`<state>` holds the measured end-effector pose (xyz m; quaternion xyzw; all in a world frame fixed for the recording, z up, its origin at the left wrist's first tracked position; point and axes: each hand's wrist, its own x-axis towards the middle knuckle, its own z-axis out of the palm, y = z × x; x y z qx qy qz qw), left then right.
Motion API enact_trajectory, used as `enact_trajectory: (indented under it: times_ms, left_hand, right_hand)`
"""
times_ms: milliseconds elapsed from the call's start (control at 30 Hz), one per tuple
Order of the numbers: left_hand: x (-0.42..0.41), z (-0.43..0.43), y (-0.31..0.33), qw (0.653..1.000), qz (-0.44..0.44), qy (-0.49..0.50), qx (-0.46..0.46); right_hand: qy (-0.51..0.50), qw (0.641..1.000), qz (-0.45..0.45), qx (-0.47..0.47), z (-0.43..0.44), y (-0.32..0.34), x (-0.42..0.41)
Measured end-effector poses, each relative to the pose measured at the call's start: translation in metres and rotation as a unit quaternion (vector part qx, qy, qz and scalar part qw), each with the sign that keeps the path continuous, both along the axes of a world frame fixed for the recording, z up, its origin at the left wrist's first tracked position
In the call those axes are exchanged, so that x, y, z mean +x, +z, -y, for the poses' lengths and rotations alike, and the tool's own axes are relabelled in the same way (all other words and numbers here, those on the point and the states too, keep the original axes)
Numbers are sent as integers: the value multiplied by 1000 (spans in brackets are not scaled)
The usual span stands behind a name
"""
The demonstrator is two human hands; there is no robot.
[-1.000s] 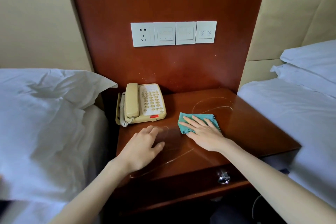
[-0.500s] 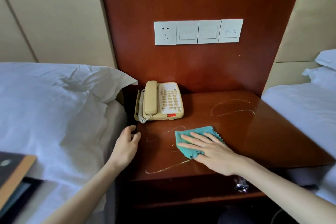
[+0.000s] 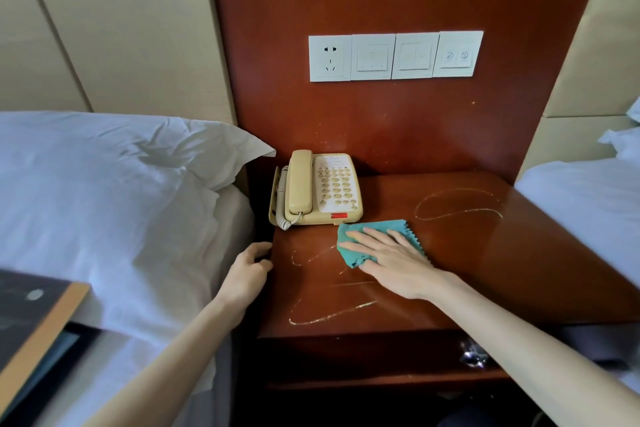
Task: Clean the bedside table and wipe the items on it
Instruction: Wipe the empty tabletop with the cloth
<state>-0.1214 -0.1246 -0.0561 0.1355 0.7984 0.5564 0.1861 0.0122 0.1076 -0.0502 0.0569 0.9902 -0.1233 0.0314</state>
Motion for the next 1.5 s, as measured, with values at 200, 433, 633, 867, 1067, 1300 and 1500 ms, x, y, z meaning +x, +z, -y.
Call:
enact_trajectory:
  times_ms: [200, 433, 633, 867, 1067, 1300, 1500]
  left_hand:
    - [-5, 4, 4, 996, 73, -17, 54]
    - [-4, 10, 6, 991, 101, -28, 83]
    - [-6, 10, 7, 989, 112, -21, 92]
    - [-5, 11, 11, 983, 141, -23, 118]
    - [-3, 10, 13, 983, 141, -14, 117]
    - [-1, 8, 13, 987, 129, -5, 97]
    - [2, 8, 15, 989, 114, -11, 92]
  right_hand:
    - [87, 996, -3, -28, 38, -2, -5]
    - [39, 997, 16, -67, 19, 12, -19]
    - [30, 998, 16, -50, 32, 10, -37]
    - [71, 996, 7, -45, 60, 8, -56]
    - [105, 993, 8, -48, 63, 7, -41]
    - [169, 984, 16, -57, 69, -1, -12]
    - [240, 970, -8, -37, 78, -14, 8]
